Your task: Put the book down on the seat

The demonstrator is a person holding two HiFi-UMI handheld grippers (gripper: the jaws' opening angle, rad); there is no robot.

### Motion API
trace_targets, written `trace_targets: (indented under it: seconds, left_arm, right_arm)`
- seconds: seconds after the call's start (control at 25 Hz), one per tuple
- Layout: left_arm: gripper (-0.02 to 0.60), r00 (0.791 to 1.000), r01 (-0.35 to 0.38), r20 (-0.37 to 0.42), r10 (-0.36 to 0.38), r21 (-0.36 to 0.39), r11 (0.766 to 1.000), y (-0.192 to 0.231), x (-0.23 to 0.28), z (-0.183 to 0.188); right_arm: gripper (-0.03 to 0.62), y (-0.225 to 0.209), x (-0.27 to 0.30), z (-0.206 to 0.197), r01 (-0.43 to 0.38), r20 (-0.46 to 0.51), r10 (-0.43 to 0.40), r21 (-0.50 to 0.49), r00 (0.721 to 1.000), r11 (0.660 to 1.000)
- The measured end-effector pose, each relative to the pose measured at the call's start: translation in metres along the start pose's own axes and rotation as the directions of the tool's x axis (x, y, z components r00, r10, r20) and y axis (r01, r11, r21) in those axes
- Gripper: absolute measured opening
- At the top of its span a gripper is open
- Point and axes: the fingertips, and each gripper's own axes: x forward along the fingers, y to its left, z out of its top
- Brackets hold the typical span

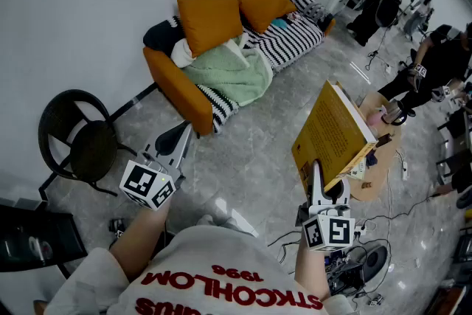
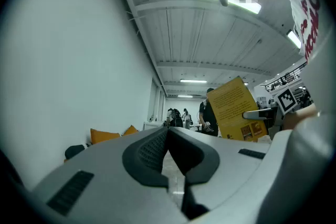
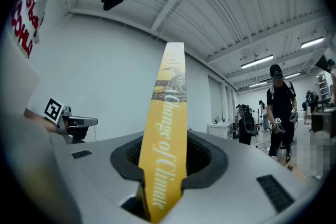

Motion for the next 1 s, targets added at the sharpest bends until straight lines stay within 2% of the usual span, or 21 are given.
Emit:
trace_targets:
  seconds: [0.48,1.0]
  left_arm:
    - [0.015,1.0,-0.025,0.011,0.025,0.007,1.0,-0.003,-0.004,0.002]
    - [0.015,1.0,-0.008,0.023,0.008,-0.001,1.0,-0.021,0.006,-0.001]
  right_arm:
    - [0.16,0.006,-0.001,0.007,-0.026,0.031,0.026,-0.002,0.999,1.0]
    - [0.16,-0.008,-0.011,0.008,-0.029,0.057,0.029,-0.001,0.998,1.0]
